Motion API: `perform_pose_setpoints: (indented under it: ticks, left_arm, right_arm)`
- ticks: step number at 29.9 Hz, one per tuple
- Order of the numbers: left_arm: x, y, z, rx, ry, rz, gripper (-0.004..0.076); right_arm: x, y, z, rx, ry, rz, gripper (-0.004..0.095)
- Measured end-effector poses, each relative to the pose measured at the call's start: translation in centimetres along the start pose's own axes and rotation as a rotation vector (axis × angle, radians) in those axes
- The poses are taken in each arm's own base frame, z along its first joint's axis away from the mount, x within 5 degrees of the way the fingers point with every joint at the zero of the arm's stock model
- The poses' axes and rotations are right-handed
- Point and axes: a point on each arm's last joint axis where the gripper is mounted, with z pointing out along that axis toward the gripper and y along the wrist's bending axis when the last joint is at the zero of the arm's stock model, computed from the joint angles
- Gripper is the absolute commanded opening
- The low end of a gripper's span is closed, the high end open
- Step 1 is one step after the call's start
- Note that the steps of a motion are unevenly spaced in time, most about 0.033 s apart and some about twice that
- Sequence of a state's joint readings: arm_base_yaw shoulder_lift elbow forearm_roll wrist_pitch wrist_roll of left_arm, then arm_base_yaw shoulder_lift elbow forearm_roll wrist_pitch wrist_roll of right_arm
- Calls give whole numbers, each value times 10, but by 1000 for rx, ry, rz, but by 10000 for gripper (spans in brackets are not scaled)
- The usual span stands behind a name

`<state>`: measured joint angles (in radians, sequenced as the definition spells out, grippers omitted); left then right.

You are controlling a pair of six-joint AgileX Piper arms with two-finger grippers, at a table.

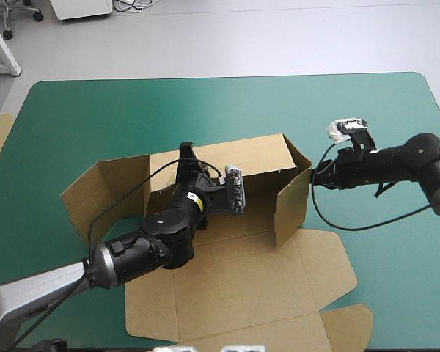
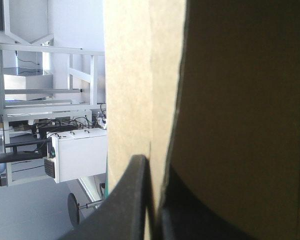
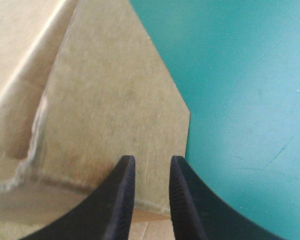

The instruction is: Fold the box

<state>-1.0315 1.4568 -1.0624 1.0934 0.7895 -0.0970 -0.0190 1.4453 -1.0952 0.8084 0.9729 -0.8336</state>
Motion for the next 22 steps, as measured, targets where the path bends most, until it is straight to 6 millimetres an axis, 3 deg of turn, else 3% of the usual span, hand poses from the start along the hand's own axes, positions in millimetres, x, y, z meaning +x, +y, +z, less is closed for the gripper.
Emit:
perform_pose_setpoints:
  ticks: [9,22]
  left_arm:
    - [0,0,0,0,0,0,-10]
    - [0,0,0,-1,-1,1,-10]
  right_arm:
    - [24,17,7,-70,-42,-189,403]
    - [27,27,14,-105,-20,-231,411]
